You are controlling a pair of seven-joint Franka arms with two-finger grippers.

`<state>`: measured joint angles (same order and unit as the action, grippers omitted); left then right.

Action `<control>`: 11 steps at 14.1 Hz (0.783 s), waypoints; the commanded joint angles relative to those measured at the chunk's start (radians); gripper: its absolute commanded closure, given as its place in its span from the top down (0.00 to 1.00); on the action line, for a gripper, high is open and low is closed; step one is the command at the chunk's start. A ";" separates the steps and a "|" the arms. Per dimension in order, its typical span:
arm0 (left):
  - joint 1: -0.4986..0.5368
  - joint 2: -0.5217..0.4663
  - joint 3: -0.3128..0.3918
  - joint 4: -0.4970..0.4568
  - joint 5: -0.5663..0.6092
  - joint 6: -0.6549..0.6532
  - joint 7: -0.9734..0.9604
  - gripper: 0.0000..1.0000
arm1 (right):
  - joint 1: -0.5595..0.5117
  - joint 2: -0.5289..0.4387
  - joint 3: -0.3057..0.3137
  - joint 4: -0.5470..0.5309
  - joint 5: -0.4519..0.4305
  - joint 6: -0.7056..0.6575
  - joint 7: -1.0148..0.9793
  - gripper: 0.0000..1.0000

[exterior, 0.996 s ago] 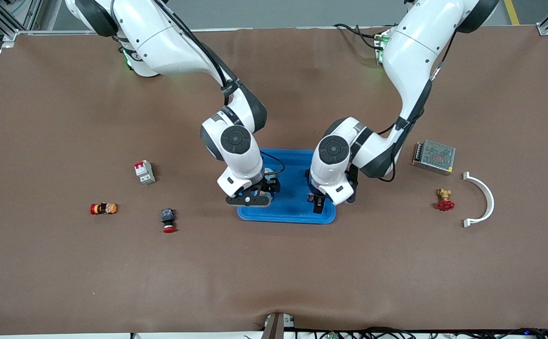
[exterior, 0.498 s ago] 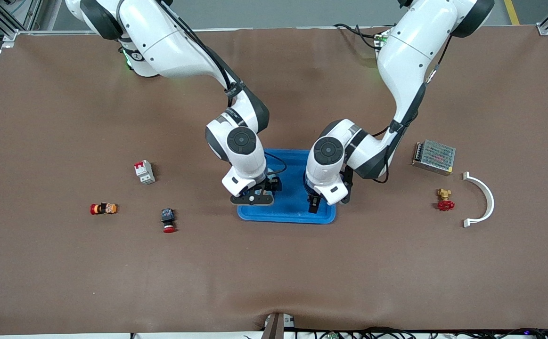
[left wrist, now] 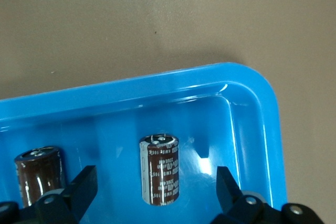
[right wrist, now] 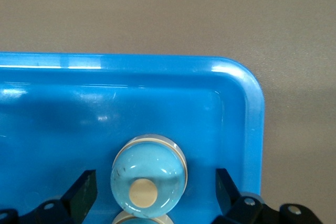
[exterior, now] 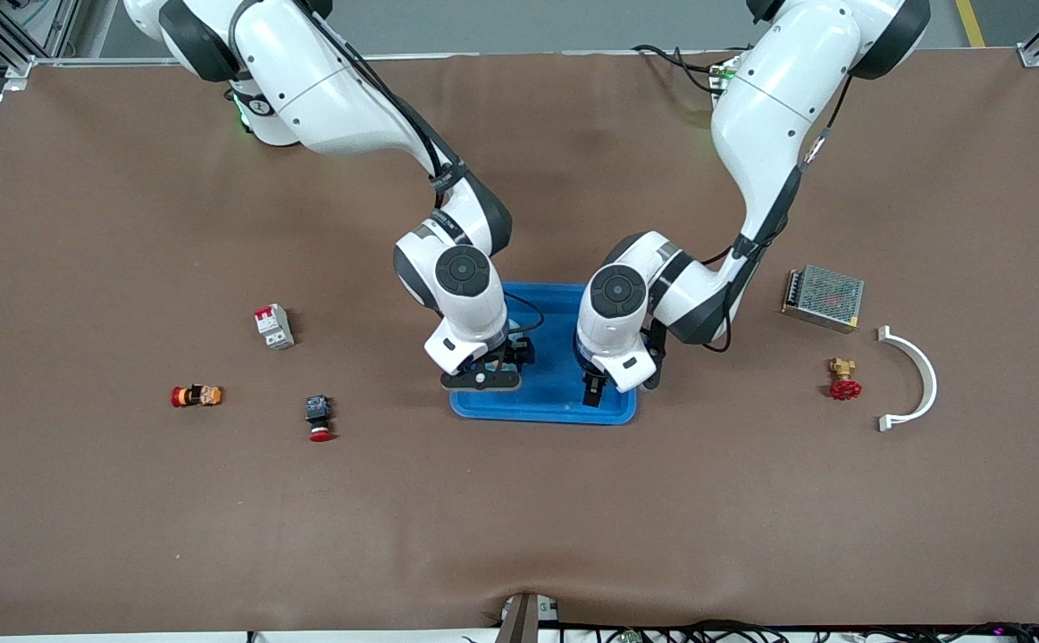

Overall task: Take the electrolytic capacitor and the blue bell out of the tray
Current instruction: 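Lower the left gripper onto capacitor while the right gripper lowers onto bell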

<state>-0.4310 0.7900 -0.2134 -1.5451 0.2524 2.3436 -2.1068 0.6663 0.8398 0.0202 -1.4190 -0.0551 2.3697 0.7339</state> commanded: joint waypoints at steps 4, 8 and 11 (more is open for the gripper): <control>-0.008 0.015 0.006 0.025 0.028 0.000 0.001 1.00 | 0.012 0.039 -0.011 0.032 -0.025 0.019 0.027 1.00; -0.009 0.028 0.006 0.025 0.028 0.002 -0.001 1.00 | 0.012 0.045 -0.011 0.032 -0.025 0.046 0.025 1.00; -0.008 0.028 0.006 0.025 0.028 0.002 -0.001 0.79 | 0.012 0.051 -0.011 0.034 -0.023 0.060 0.027 1.00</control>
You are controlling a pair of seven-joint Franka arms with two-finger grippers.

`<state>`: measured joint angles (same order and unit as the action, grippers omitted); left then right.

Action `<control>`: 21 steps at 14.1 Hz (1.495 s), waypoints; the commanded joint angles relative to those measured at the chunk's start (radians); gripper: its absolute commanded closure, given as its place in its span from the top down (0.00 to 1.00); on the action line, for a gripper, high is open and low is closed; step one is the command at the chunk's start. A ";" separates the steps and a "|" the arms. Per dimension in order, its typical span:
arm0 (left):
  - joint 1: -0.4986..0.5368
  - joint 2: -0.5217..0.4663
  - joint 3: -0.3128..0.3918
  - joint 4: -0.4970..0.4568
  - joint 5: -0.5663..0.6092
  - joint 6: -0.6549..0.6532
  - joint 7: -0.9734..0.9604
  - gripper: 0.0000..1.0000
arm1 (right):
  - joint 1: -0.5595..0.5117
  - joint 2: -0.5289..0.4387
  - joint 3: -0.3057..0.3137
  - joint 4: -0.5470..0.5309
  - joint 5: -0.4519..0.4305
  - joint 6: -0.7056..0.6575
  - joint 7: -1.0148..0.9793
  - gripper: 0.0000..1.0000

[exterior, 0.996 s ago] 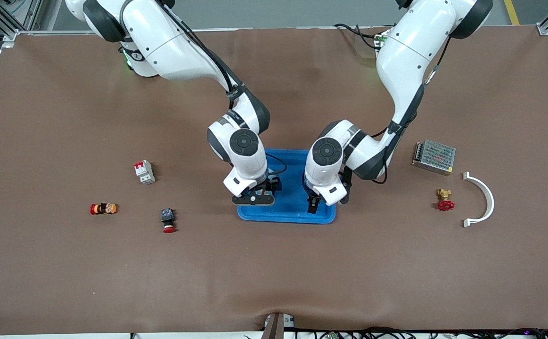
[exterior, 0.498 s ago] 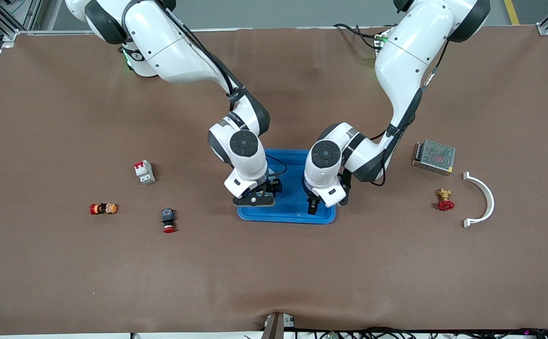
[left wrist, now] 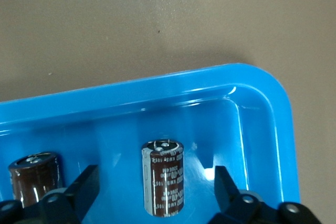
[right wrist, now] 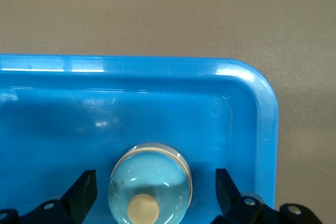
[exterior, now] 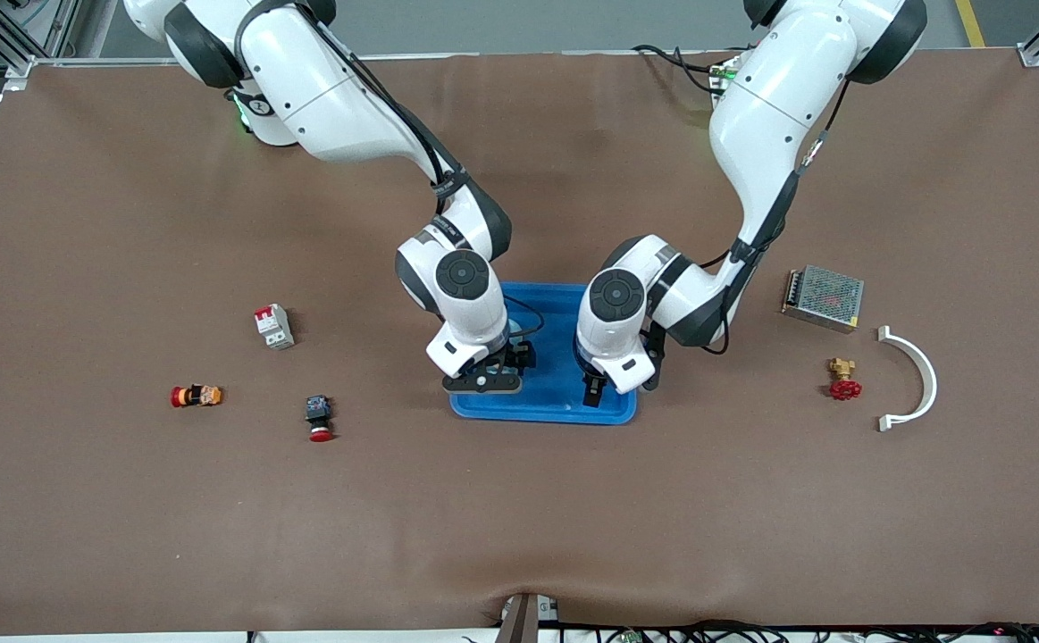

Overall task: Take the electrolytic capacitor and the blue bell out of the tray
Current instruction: 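Close and lift the left gripper's capacitor while the right gripper lifts bell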

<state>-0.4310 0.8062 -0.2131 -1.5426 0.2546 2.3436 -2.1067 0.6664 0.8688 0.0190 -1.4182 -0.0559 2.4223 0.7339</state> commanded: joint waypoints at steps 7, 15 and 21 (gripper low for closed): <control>-0.015 0.008 0.006 0.022 0.029 0.000 0.001 0.00 | 0.013 0.027 -0.010 0.031 -0.024 0.008 0.027 1.00; 0.001 -0.031 0.000 0.027 0.025 -0.036 0.183 0.00 | 0.024 0.029 -0.010 0.025 -0.022 0.008 0.025 0.81; 0.008 -0.058 -0.005 0.104 0.012 -0.250 0.414 0.00 | 0.022 0.027 -0.010 0.025 -0.021 0.008 0.025 0.51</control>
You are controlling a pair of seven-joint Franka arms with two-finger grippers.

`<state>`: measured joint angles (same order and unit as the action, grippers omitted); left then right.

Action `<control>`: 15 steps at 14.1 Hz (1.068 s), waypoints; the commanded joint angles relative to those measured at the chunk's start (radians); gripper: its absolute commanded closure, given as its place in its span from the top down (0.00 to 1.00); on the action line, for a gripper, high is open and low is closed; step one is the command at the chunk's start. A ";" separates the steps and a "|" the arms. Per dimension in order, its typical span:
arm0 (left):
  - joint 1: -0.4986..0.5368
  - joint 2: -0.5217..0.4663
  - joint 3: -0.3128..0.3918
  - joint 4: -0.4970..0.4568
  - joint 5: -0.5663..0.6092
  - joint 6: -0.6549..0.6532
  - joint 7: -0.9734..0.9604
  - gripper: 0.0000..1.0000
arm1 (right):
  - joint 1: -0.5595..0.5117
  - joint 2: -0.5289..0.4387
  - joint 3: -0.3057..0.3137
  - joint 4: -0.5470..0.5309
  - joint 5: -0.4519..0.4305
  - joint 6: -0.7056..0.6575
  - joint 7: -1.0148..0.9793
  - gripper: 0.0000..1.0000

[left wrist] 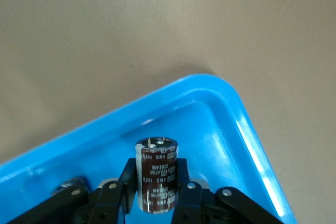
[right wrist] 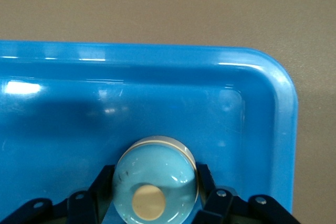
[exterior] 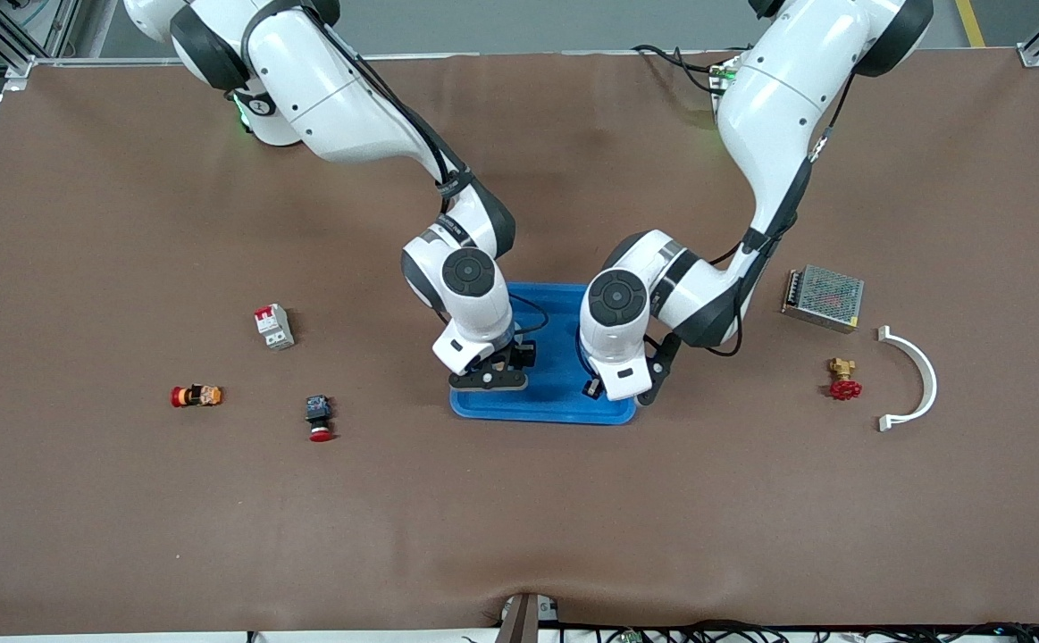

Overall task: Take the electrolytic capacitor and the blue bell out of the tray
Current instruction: 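Close and lift the left gripper's capacitor while the right gripper lifts bell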

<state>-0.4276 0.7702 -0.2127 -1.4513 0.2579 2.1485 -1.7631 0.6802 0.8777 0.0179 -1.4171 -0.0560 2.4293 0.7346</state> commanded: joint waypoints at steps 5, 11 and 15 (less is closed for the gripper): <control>0.078 -0.080 -0.014 0.003 -0.029 -0.111 0.458 0.00 | 0.004 -0.008 -0.007 0.032 -0.019 -0.018 0.019 0.51; 0.165 -0.126 -0.014 -0.027 -0.063 -0.182 0.891 0.00 | -0.005 -0.072 -0.007 0.112 -0.015 -0.243 0.009 0.51; 0.217 -0.190 -0.014 -0.118 -0.062 -0.165 1.130 0.00 | -0.079 -0.161 0.004 0.116 -0.001 -0.343 -0.096 0.51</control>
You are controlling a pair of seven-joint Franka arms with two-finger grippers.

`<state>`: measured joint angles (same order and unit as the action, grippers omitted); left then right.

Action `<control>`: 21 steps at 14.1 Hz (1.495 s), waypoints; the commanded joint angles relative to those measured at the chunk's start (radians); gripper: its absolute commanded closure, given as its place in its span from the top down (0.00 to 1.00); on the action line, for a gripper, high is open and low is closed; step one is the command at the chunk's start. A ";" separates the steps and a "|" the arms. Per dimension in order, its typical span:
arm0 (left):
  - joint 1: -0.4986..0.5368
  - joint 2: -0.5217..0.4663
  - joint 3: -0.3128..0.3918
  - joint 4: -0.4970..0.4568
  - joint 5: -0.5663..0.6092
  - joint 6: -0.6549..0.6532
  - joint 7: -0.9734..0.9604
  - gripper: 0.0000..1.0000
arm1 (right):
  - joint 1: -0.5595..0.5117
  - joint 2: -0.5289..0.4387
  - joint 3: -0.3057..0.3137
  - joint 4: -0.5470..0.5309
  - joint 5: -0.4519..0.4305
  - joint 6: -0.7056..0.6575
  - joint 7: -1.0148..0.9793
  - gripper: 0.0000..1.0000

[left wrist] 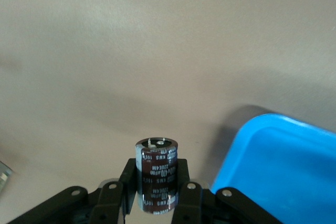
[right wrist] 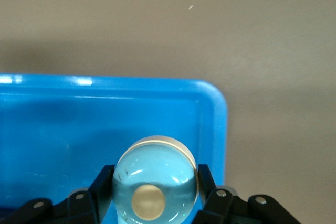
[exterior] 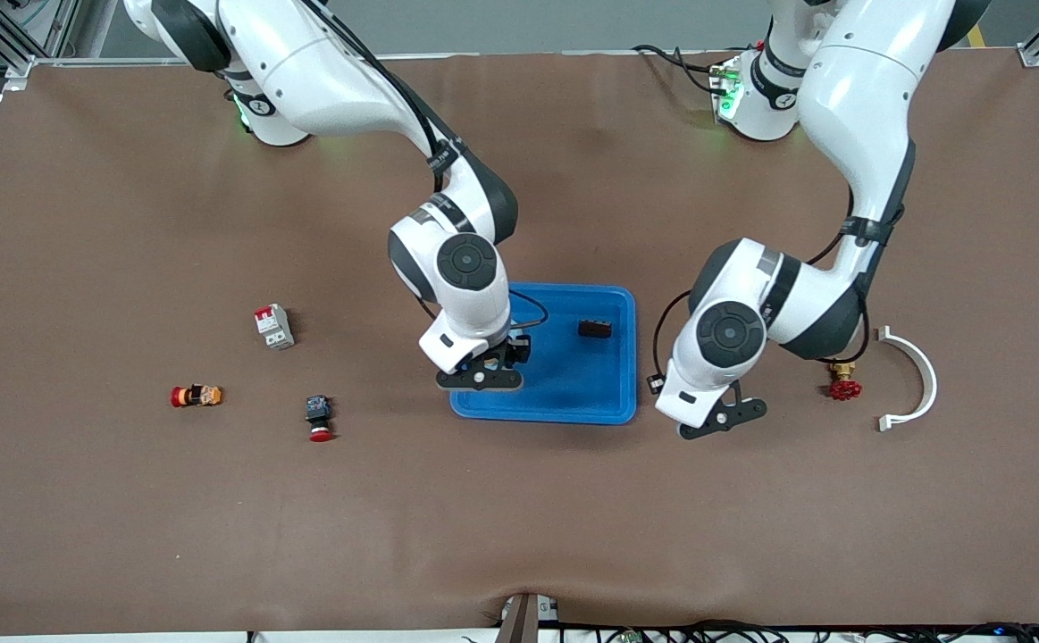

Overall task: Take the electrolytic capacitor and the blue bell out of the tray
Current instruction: 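Carry the capacitor toward the power supply while the right gripper carries bell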

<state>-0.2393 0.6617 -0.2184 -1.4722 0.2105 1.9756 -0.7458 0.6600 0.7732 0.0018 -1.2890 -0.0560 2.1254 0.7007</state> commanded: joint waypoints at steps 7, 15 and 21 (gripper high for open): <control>0.265 -0.348 -0.129 -0.477 -0.016 0.199 0.367 0.00 | -0.230 -0.149 0.030 -0.012 -0.001 -0.167 -0.329 0.51; 0.630 -0.453 -0.446 -0.709 -0.016 0.295 0.568 0.00 | -0.437 -0.140 0.024 -0.019 0.071 -0.168 -0.673 0.51; 0.630 -0.472 -0.443 -0.945 -0.017 0.680 0.517 0.00 | -0.557 -0.114 0.023 -0.039 0.070 -0.112 -0.903 0.52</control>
<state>0.3747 0.2417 -0.6521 -2.2998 0.2089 2.5181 -0.2067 0.1368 0.6536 0.0064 -1.3089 -0.0004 1.9728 -0.1396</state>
